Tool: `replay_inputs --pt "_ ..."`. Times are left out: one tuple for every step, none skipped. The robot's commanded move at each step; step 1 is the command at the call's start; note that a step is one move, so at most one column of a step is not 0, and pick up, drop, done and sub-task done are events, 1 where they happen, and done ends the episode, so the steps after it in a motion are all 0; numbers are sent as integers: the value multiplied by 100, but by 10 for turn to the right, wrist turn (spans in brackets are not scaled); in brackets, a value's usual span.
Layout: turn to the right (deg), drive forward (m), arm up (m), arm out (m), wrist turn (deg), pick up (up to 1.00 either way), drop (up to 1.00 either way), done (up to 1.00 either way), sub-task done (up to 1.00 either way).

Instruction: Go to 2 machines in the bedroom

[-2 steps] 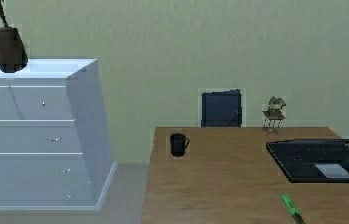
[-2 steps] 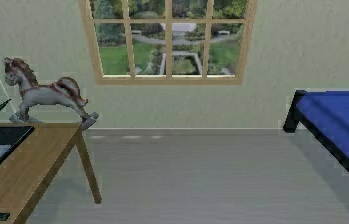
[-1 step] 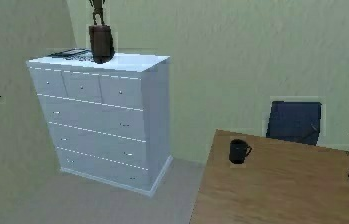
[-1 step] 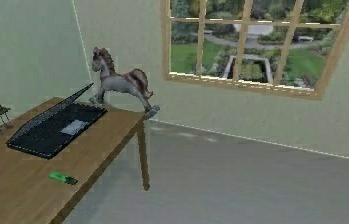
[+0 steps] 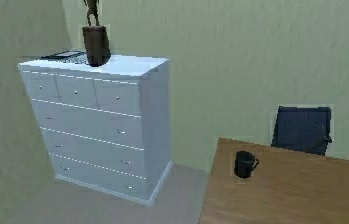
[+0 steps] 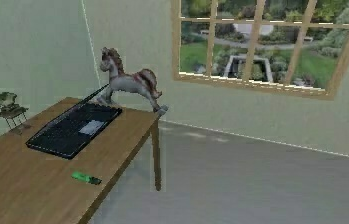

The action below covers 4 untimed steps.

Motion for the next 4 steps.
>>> replay_inputs --pt "450 0 0 0 0 0 0 0 0" --pt "180 0 0 0 0 0 0 0 0" --pt "0 0 0 0 0 0 0 0 100" --pt "390 0 0 0 0 0 0 0 0"
